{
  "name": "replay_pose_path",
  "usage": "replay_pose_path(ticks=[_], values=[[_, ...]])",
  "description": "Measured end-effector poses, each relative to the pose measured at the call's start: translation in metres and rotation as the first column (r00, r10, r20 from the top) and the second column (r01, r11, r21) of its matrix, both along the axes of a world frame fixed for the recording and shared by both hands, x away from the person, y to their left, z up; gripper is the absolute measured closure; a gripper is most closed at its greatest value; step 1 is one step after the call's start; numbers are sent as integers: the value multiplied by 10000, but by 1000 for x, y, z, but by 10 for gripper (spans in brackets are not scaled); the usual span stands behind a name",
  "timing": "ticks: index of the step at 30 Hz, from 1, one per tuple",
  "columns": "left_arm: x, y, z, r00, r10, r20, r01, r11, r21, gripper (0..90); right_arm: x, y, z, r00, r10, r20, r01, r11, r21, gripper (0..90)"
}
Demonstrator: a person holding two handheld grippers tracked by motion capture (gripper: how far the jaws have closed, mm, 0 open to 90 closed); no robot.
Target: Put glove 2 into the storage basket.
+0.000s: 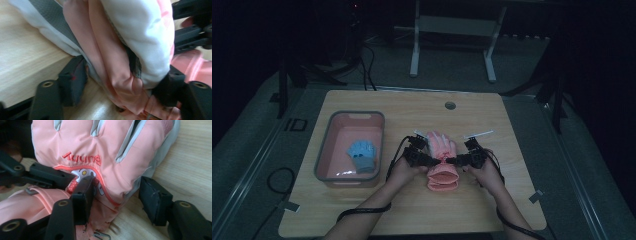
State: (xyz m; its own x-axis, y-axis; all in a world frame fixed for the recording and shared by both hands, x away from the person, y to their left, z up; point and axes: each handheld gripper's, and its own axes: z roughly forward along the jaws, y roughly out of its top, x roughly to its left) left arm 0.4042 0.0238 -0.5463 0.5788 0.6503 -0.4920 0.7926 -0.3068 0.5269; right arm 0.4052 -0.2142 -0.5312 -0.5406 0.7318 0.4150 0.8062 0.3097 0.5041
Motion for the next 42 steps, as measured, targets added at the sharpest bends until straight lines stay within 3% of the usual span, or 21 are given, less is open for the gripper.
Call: replay_pose_path(ticks=[3, 10, 18, 25, 42], values=[[2, 3, -2, 9995, -116, -289, 104, 9991, -417, 435, 1, 3, 0, 9997, 207, 87, -207, 9998, 26, 560], [1, 4, 5, 9989, -377, -273, 366, 9985, -400, 601, -7, 10, 7, 9963, 350, 790, -339, 9993, -153, 759], [-3, 7, 33, 9976, -695, 20, 695, 9975, -103, 630, -18, 12, 27, 9935, 147, 1126, -161, 9998, 119, 771], [-8, 21, 66, 9962, -706, 507, 711, 9974, -83, 633, -26, 25, 58, 9797, 200, 1995, -216, 9998, 57, 771], [-12, 60, 132, 9907, -644, 1202, 608, 9976, 334, 637, -27, 62, 116, 9598, 424, 2775, -564, 9975, 429, 771]])
